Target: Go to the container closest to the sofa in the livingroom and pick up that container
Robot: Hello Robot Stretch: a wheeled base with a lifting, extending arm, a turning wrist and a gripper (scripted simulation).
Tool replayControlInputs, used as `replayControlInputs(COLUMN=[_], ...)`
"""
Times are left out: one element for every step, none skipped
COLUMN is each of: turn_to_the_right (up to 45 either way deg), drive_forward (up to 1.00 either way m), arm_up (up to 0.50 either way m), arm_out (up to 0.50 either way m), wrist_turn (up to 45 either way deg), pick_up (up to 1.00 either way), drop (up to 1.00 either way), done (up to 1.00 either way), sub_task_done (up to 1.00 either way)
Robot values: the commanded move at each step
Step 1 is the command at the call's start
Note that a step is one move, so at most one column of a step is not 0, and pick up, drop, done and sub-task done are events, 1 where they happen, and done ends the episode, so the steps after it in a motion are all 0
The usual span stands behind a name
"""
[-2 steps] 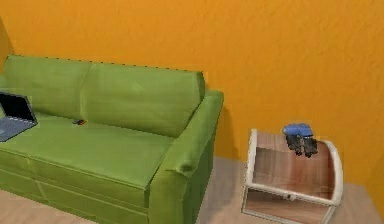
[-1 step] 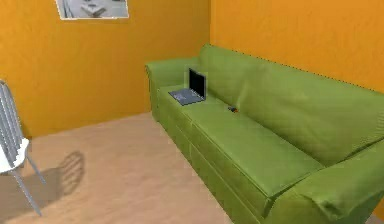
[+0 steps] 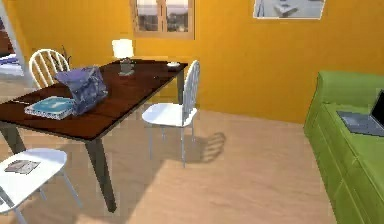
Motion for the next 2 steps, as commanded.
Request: replayControlInputs(turn_to_the_right=[-45.0,-42.0], drive_forward=[0.0,0.0], arm_up=[0.0,0.0], arm_out=[0.0,0.0], wrist_turn=[0.0,0.0], pick_up=[0.0,0.0], drop=[0.0,0.0], done=[0.0,0.0], sub_task_done=[0.0,0.0])
